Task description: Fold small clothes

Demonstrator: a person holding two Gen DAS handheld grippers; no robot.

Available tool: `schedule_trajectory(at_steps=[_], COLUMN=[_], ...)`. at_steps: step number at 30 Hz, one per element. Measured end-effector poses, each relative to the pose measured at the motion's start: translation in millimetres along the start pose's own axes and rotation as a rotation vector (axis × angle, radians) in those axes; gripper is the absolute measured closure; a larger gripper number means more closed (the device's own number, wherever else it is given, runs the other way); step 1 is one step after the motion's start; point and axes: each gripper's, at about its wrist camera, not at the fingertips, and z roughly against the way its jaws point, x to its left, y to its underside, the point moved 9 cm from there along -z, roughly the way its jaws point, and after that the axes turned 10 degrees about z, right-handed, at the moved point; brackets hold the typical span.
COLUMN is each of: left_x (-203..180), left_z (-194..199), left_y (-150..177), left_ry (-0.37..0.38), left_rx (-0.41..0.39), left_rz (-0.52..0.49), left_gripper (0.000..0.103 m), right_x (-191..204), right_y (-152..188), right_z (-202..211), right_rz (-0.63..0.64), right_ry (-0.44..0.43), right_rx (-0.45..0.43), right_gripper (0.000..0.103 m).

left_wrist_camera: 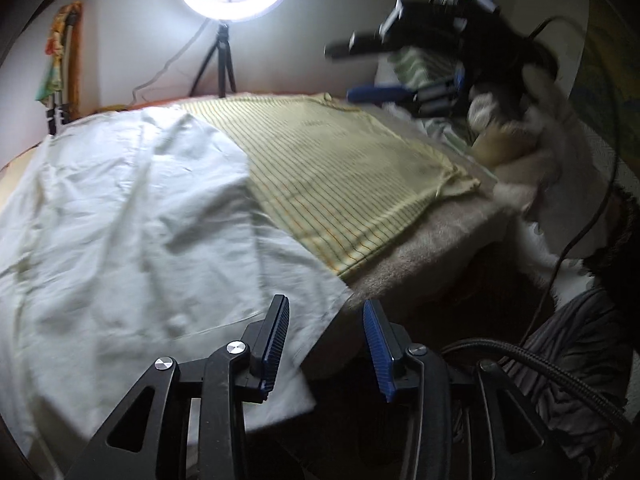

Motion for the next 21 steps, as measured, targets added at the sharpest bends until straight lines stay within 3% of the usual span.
schedule_trajectory(at_steps=[8, 11, 13, 15, 18, 21], left_x=[-8, -3, 0, 3, 2, 0], left_z=[-33, -38, -37, -37, -33, -31], left_y=[-2, -6, -6, -7, -7, -4], left_ry=[-0.072, -0.109, -0.094, -0.079, 0.004, -0.01], left_rx=[0.017, 0.013, 0.012, 0.015, 0.018, 0.009], left_rz=[-0.044, -0.051, -0.038, -0.029, 0.001, -0.04], left_gripper=[0.049, 0.061, 0.07, 0.086, 0.086, 0.086], right_x=[-28, -36, -37, -38, -38, -39], right_y=[-7, -10, -13, -17, -26, -34], right_z=[0, -1, -2, 1, 13, 28], right_rz=[-0.066, -0.088, -0.097, -0.108, -0.117, -0.133], right_ry=[-0.016, -0.035, -0.04, -0.051, -0.058, -0.07], right_rx=[-0.011, -0.012, -0.014, -0.03, -0.068, -0.111], right_gripper=[0.045, 0.045, 0.045, 0.045, 0.045, 0.045])
